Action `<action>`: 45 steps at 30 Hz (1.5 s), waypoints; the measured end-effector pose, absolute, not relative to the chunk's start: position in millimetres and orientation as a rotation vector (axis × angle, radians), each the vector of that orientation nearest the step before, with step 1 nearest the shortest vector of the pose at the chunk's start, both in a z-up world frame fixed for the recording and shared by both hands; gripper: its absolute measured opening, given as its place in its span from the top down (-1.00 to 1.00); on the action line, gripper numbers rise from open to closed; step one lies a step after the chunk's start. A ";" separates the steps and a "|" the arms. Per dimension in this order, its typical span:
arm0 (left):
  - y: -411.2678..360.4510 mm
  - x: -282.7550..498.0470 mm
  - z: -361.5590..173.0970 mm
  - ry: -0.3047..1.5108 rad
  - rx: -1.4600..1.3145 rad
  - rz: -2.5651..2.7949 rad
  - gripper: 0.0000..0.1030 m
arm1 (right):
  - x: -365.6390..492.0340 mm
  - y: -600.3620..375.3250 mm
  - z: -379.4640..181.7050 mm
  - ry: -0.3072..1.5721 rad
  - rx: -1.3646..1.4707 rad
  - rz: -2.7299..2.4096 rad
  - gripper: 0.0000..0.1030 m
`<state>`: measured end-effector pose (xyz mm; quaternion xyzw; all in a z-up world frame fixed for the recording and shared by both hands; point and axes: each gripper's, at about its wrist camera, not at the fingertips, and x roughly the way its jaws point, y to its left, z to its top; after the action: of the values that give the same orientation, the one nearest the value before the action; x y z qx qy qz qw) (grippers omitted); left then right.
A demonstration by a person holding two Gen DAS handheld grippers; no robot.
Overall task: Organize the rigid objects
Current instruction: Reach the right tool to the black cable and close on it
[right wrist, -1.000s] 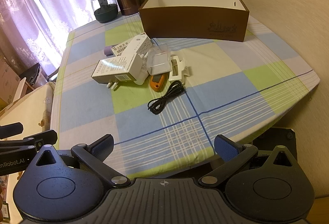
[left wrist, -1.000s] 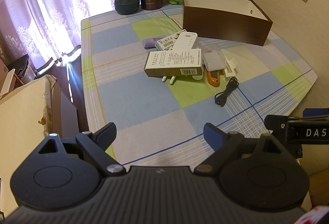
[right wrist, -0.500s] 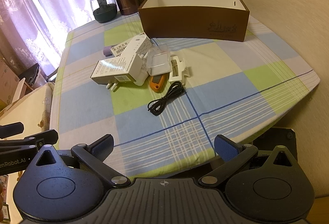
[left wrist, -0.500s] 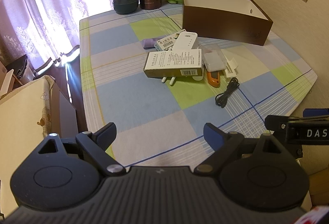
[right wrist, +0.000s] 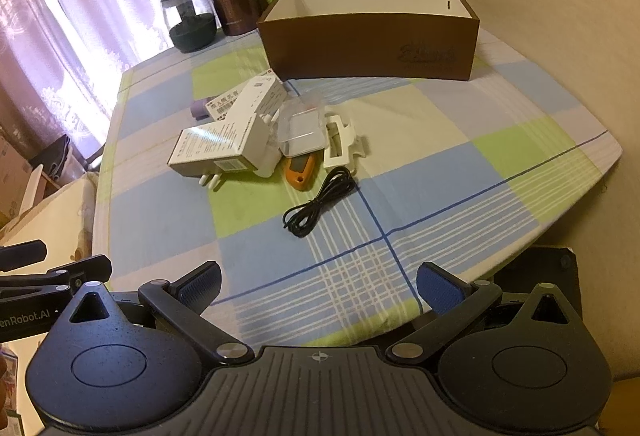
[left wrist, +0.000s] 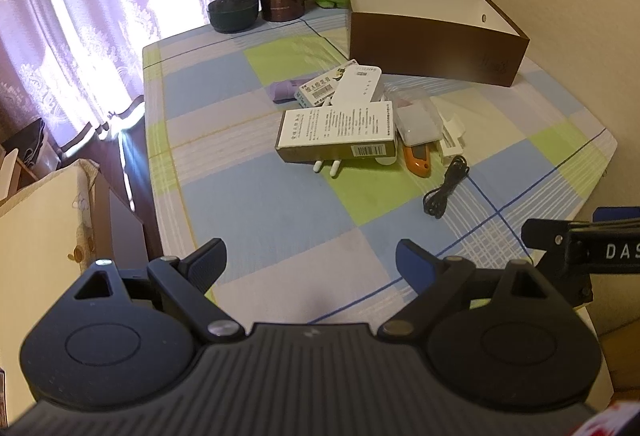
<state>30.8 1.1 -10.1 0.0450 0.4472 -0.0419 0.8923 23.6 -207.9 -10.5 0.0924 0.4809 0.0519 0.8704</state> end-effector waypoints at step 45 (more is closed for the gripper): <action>4.7 148.2 -97.6 1.091 0.060 -0.019 -0.74 | 150.8 -199.5 -131.8 1.138 0.236 0.115 -0.26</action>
<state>148.2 4.7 -97.6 0.0283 0.5188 -0.0089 0.8544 150.8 -199.5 -131.8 0.1113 0.5372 0.0542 0.8343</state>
